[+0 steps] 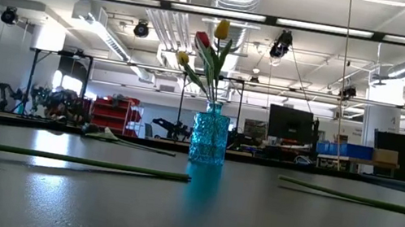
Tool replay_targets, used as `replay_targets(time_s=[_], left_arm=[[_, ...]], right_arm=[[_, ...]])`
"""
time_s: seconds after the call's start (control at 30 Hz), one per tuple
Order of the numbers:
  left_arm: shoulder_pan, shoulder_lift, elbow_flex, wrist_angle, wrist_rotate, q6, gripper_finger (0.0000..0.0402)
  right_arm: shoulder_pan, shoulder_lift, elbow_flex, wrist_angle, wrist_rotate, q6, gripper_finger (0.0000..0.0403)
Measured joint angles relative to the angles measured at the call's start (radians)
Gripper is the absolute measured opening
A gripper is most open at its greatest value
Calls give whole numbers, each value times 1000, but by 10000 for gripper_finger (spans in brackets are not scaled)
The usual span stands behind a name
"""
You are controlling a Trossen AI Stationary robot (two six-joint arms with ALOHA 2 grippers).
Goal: Sort flowers into vase by color
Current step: Put the top black tulip flower into the blue vase
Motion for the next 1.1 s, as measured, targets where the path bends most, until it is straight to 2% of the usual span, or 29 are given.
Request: replay_targets(time_s=[0.1,0.23,0.47,0.57,0.67,0.8,1.1], left_arm=[[0,14,-13,-5,1,-64,0],[0,46,-31,-3,1,-98,0],[-1,148,-67,3,3,-150,0],[-1,197,-87,33,2,-169,0],[-1,249,-94,52,-27,-167,0],[-3,321,-94,71,-117,-175,0],[-58,519,-94,112,-291,-351,0]], right_arm=[[17,-34,0,-16,49,-39,145],[42,-140,0,-98,181,-79,119],[61,-320,1,-407,368,-10,20],[57,-366,-22,-565,408,72,12],[33,-416,-117,-660,407,137,9],[-25,-518,-339,-622,336,136,9],[-233,-868,-922,-123,30,-28,9]])
